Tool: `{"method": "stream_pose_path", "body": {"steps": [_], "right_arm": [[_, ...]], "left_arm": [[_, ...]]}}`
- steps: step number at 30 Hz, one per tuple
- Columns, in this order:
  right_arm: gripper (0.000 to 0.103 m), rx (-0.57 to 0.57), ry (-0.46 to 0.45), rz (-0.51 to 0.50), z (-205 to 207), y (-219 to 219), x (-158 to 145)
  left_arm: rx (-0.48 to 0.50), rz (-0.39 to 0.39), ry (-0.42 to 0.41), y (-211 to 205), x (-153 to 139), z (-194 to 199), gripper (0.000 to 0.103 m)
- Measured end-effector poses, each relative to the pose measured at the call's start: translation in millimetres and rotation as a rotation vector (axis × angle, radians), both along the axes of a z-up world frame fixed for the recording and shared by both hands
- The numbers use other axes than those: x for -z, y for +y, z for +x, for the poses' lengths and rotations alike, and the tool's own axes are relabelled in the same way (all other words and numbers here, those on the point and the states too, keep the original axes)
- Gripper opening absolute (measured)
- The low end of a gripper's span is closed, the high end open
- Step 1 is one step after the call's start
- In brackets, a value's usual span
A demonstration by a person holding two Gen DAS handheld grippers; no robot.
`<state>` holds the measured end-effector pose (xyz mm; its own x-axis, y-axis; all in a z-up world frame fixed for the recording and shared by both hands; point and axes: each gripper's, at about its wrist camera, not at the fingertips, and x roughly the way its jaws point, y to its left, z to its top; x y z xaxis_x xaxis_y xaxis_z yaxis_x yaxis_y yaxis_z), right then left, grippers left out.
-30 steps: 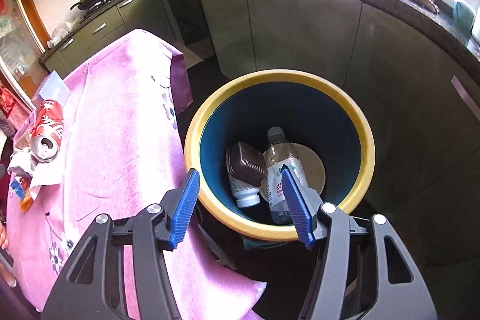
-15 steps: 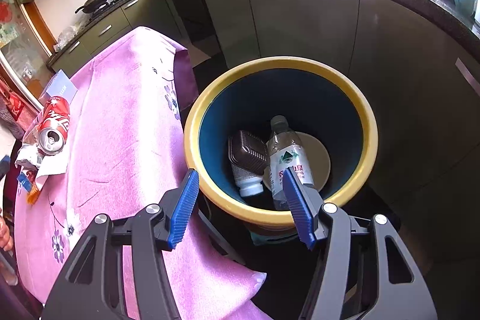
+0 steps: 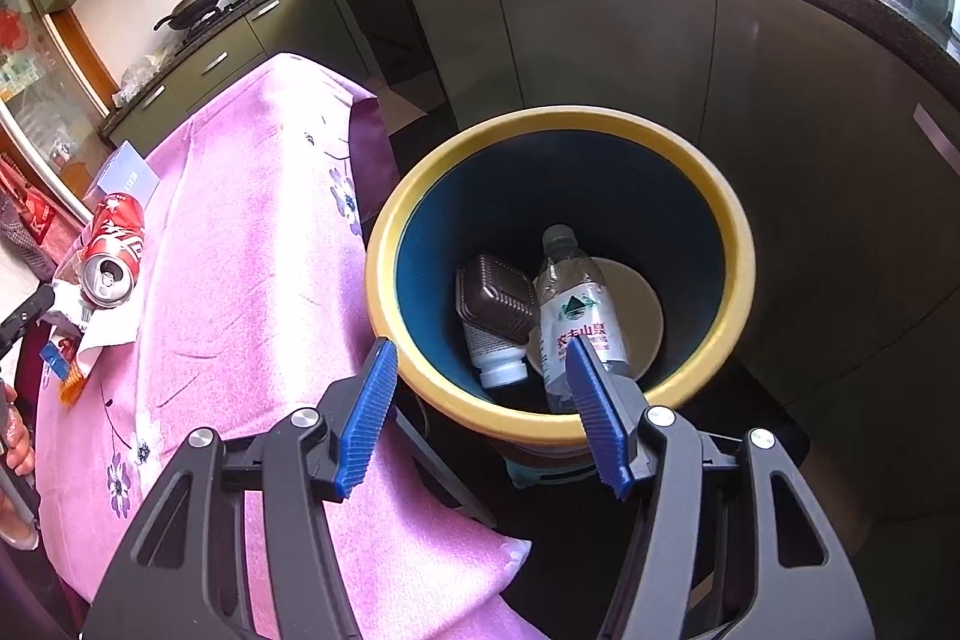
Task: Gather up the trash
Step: 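Grasp the crushed foil snack bag with the left tool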
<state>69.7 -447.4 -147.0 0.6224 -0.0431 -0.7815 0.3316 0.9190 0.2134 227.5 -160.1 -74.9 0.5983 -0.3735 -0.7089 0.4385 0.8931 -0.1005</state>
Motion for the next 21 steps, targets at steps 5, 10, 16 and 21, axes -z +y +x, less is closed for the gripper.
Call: {"method": "stream_pose_path", "body": {"steps": [5,10,16,21], "right_arm": [[0.059,-0.013,0.003,0.002,1,4,1],[0.059,-0.006,0.001,0.007,0,2,1],[0.059,-0.007,-0.011,0.007,-4,1,-3],[0.059,-0.003,-0.026,0.008,-9,0,-6]], "left_arm": [[-0.004,0.016,0.036,-2,9,8,0.05],[-0.003,0.01,0.044,0,9,9,0.039],[0.003,0.01,0.015,4,-3,-1,0.038],[0.036,0.005,-0.013,1,-23,-18,0.038]]}}
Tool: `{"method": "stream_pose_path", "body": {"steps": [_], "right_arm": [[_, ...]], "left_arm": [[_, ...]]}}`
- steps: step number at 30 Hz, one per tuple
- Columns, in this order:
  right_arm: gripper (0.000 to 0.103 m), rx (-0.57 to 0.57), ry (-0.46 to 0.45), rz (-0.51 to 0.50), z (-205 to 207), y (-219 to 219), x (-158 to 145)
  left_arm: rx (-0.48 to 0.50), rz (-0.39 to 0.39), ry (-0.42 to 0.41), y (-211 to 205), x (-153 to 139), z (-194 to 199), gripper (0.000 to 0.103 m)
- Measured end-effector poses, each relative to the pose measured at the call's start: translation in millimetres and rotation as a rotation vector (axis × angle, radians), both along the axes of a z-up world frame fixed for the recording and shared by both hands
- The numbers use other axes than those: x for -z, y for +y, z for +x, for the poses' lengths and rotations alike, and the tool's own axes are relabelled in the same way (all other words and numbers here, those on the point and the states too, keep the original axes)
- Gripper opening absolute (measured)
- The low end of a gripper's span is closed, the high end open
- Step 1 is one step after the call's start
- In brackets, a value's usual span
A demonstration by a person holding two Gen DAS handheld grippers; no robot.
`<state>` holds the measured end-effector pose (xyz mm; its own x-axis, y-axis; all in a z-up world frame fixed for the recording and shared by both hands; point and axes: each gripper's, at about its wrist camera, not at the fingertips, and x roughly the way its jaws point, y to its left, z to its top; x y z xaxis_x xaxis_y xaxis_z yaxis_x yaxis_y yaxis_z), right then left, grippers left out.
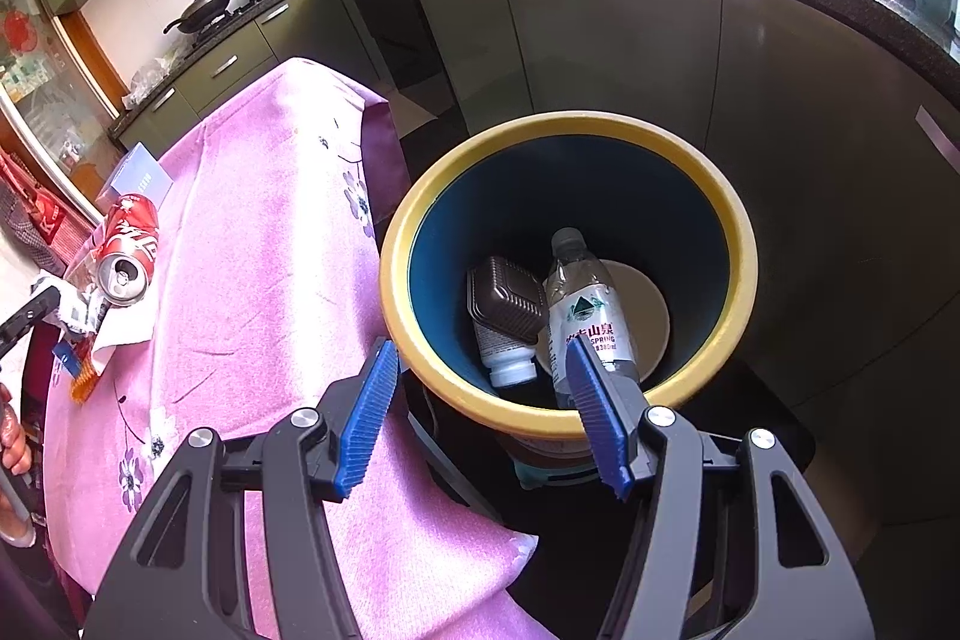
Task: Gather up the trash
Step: 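Grasp the crushed foil snack bag with the left tool, then carry the foil bag over the bin and open the left tool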
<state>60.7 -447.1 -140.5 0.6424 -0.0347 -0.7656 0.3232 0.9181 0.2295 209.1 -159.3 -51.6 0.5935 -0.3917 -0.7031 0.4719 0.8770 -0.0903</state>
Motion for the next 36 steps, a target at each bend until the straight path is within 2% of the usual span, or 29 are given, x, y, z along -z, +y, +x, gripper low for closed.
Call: {"method": "stream_pose_path", "body": {"steps": [6,11,14,19,23,25,26,27,29,31,36], "right_arm": [[0.059,0.027,-0.024,-0.014,-12,-9,-9],[0.059,0.074,-0.046,-0.035,-34,-25,-16],[0.059,0.11,-0.053,-0.044,-51,-37,-18],[0.059,0.168,-0.044,-0.046,-80,-58,-17],[0.06,0.218,-0.049,-0.034,-102,-76,-17],[0.061,0.236,-0.049,-0.027,-109,-83,-16],[0.062,0.243,-0.05,-0.023,-112,-85,-16],[0.062,0.245,-0.048,-0.018,-113,-87,-14],[0.062,0.243,-0.043,-0.015,-115,-87,-13],[0.062,0.234,-0.04,-0.013,-115,-86,-14],[0.062,0.183,-0.041,-0.026,-100,-73,-19]], "left_arm": [[0.128,-0.005,-0.048,-45,-30,-23,0.038],[0.281,-0.021,-0.05,-120,-38,-26,0.039],[0.376,-0.025,-0.02,-180,-31,-24,0.039],[0.473,0.003,0.006,-269,-8,-18,0.039],[0.506,0.031,0.055,-321,15,-9,0.04],[0.512,0.047,0.081,-343,27,-4,0.047],[0.515,0.05,0.087,-352,32,-2,0.058],[0.508,0.055,0.084,-356,34,0,0.063],[0.492,0.073,0.077,-365,40,2,0.063],[0.486,0.049,0.089,-360,37,3,0.063],[0.445,-0.027,0.006,-293,1,-10,0.063]]}}
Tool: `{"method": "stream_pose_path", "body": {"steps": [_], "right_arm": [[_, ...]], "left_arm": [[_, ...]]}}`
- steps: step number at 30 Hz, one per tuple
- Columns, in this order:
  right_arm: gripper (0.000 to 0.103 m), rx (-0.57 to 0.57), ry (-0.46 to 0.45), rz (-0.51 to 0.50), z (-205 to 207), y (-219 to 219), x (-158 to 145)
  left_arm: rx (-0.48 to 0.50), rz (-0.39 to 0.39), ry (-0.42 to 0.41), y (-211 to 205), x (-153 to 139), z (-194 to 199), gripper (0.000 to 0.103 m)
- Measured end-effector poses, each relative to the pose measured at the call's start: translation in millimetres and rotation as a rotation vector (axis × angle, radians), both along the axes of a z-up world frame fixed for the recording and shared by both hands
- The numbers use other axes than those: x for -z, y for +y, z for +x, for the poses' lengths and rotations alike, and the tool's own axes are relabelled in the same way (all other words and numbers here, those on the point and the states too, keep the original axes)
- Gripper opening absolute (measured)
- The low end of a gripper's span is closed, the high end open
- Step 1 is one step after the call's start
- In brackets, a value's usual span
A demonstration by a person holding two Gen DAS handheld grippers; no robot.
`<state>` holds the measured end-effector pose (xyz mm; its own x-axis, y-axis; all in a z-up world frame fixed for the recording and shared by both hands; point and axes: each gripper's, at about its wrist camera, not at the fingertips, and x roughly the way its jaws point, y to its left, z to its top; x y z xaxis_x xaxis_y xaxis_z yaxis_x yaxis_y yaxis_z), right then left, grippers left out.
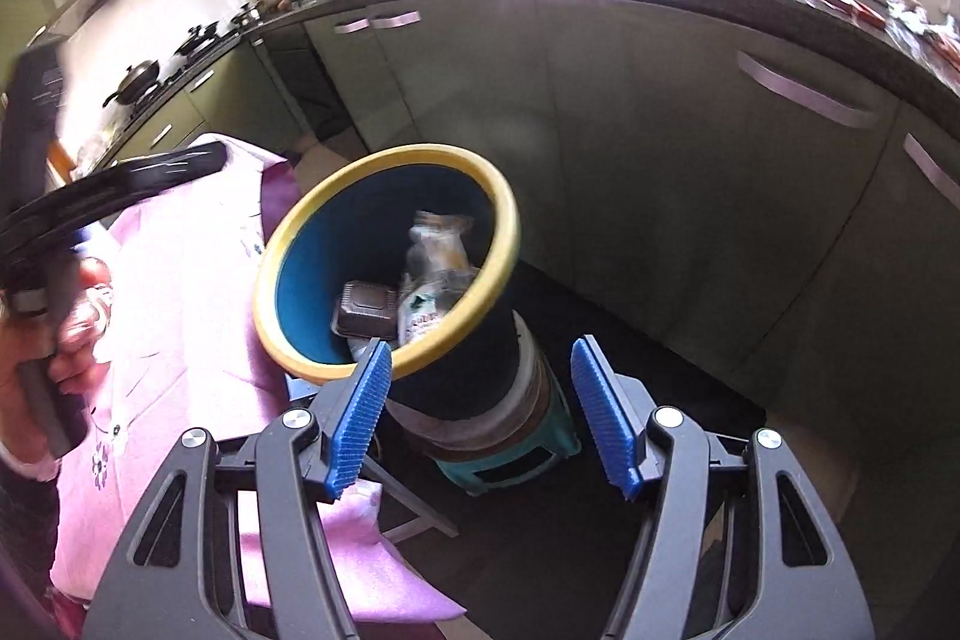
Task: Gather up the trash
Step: 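Carry the foil bag over the bin and open the left tool, then grasp the crushed red Coca-Cola can with the right tool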
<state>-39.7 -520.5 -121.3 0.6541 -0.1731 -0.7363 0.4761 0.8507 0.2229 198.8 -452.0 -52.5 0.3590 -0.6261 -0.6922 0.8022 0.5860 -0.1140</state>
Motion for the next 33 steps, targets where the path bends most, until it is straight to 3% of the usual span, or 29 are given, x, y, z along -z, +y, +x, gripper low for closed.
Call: {"method": "stream_pose_path", "body": {"steps": [7,13,18,20,25,33], "right_arm": [[0.063,-0.155,-0.005,-0.015,46,51,-13],[0.064,-0.374,-0.012,-0.017,106,121,-34],[0.065,-0.605,-0.011,0.016,167,193,-51],[0.074,-0.688,0.007,0.017,194,220,-55],[0.078,-0.805,0.063,0.032,255,278,-57],[0.092,-0.884,0.207,-0.151,320,353,-38]], "left_arm": [[-0.185,-0.104,-0.077,158,-31,-14,0.071],[-0.457,-0.114,-0.225,298,-38,-16,0.088],[-0.596,-0.127,-0.21,378,-24,5,0.089],[-0.635,-0.12,-0.217,395,-16,10,0.089],[-0.647,-0.112,-0.228,411,-6,13,0.09],[-0.642,-0.116,-0.195,411,6,17,0.092]]}}
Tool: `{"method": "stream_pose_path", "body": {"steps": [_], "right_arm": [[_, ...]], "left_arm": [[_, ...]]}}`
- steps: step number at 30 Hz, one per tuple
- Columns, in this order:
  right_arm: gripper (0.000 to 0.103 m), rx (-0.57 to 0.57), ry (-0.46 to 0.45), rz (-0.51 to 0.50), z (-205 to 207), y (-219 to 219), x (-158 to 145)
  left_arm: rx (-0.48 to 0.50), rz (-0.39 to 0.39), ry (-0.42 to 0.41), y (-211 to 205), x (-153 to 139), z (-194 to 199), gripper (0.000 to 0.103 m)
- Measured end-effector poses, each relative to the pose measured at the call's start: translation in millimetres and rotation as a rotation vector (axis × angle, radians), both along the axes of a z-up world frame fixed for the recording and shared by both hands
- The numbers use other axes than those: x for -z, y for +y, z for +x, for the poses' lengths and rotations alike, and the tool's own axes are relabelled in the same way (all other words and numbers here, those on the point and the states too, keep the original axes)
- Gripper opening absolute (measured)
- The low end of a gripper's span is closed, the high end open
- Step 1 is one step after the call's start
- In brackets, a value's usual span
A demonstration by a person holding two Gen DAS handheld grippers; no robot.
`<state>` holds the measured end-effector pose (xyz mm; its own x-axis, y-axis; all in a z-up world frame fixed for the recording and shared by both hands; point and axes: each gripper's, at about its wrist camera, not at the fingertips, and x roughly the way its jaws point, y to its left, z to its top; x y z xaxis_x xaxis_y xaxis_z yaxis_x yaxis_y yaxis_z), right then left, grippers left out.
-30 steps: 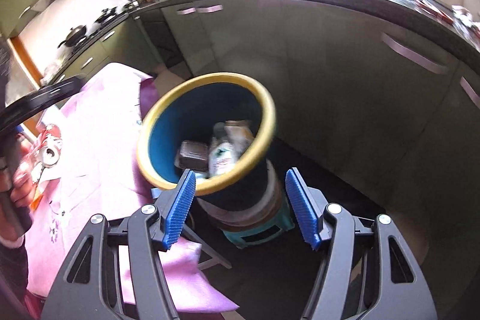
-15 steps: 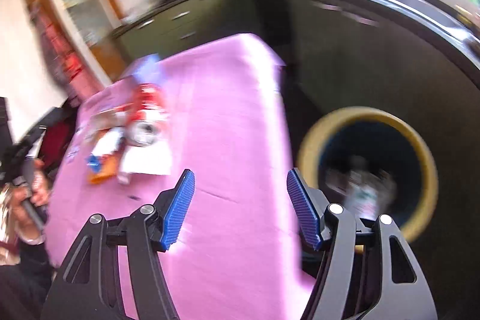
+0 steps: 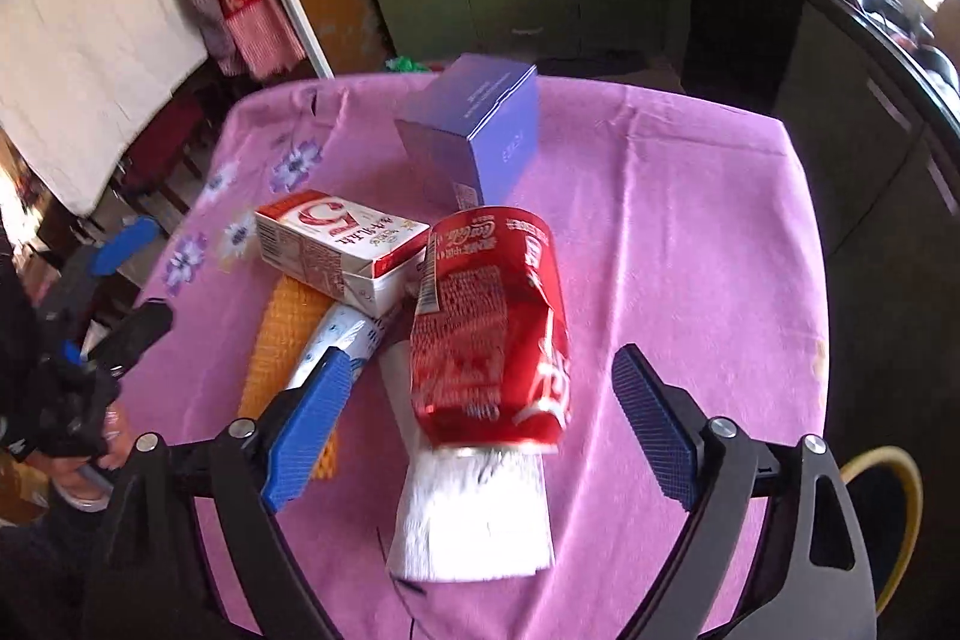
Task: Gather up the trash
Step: 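Grasp the crushed red Coca-Cola can with the right tool, then carry the Coca-Cola can over the bin and release it with the right tool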
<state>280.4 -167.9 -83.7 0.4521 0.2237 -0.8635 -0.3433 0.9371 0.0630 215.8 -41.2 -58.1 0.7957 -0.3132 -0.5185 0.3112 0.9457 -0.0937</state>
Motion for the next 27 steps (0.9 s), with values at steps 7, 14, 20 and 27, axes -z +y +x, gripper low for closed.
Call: {"method": "stream_pose_path", "body": {"steps": [7,14,20,27], "right_arm": [[0.092,0.021,0.053,-0.141,26,24,38],[0.072,0.05,0.074,-0.167,36,24,54],[0.071,0.075,0.017,-0.12,23,10,37],[0.071,0.158,-0.082,-0.017,-21,-44,-7]], "left_arm": [[0.004,-0.039,0.019,5,1,2,0.092],[0.014,-0.038,0.02,3,1,-1,0.092],[0.008,-0.032,0.015,3,2,-1,0.092],[-0.002,-0.034,0.016,6,2,1,0.092]]}}
